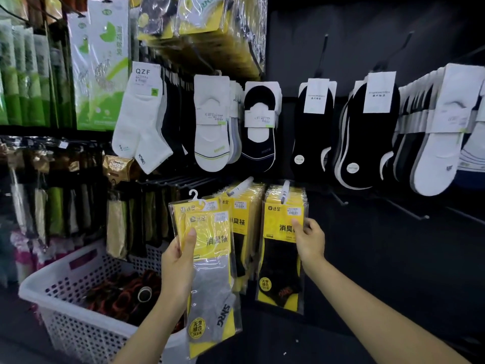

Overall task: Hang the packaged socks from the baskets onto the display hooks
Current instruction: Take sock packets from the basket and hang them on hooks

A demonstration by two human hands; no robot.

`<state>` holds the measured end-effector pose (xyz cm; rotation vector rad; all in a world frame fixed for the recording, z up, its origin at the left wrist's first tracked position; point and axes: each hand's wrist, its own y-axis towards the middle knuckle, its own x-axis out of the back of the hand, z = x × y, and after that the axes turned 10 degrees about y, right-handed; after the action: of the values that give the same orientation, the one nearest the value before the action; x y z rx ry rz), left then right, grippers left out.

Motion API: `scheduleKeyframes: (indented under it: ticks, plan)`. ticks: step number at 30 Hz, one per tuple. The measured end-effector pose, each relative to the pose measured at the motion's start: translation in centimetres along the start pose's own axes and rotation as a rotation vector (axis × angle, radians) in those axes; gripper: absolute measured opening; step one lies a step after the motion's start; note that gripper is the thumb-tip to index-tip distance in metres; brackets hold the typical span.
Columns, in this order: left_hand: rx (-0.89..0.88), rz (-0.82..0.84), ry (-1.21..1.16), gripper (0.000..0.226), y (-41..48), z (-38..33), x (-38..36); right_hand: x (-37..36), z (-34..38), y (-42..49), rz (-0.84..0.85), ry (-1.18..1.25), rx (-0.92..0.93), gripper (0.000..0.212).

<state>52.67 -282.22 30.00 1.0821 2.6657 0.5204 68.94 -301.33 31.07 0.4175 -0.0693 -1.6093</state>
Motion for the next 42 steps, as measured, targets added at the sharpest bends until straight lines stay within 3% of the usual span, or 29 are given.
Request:
scheduleKeyframes:
  ticks: [4,9,12,15,18,20,26,31,39,42]
  plan:
    - [-0.006,0.017,-0.036,0.017,-0.3,0.5,-0.3,0.3,-1.3,0.7,-0.171,-0.024,-0.066,0.032]
    - [0.039,0.031,-0.077,0.015,-1.1,1.2,-0.5,1.5,-2.9,-0.3,-0.255,-0.096,-0.107,0.031]
    - [0.059,0.051,-0.094,0.017,-1.8,1.3,-0.8,1.4,-2.4,-2.6,-0.104,-0.022,-0.109,0.025]
    - [0.068,0.082,-0.098,0.018,-2.7,1.0,-1.7,0.7,-0.3,-5.7,0.157,0.051,-0.139,0.016]
    - [0.089,0.102,-0.133,0.023,-3.8,0.2,-3.0,0.1,1.4,-8.5,0.356,0.070,-0.171,0.022]
    - [0.099,0.111,-0.150,0.028,-4.4,-0.4,-3.7,0.0,2.1,-9.9,0.402,0.113,-0.187,0.027]
    - [0.101,0.127,-0.147,0.032,-5.7,-1.6,-4.5,1.4,3.8,-10.9,0.343,0.163,-0.123,0.022]
    - [0.115,0.135,-0.152,0.021,-5.9,-2.6,-4.5,2.9,3.8,-10.8,0.283,0.212,-0.157,0.019]
    - [0.065,0.004,0.050,0.044,-4.3,-2.2,-2.3,4.6,3.4,-8.0,0.147,0.148,-0.068,0.014]
    - [0.066,-0.028,0.051,0.041,-3.6,-1.9,-1.4,4.0,3.5,-6.4,0.096,0.106,-0.019,0.015]
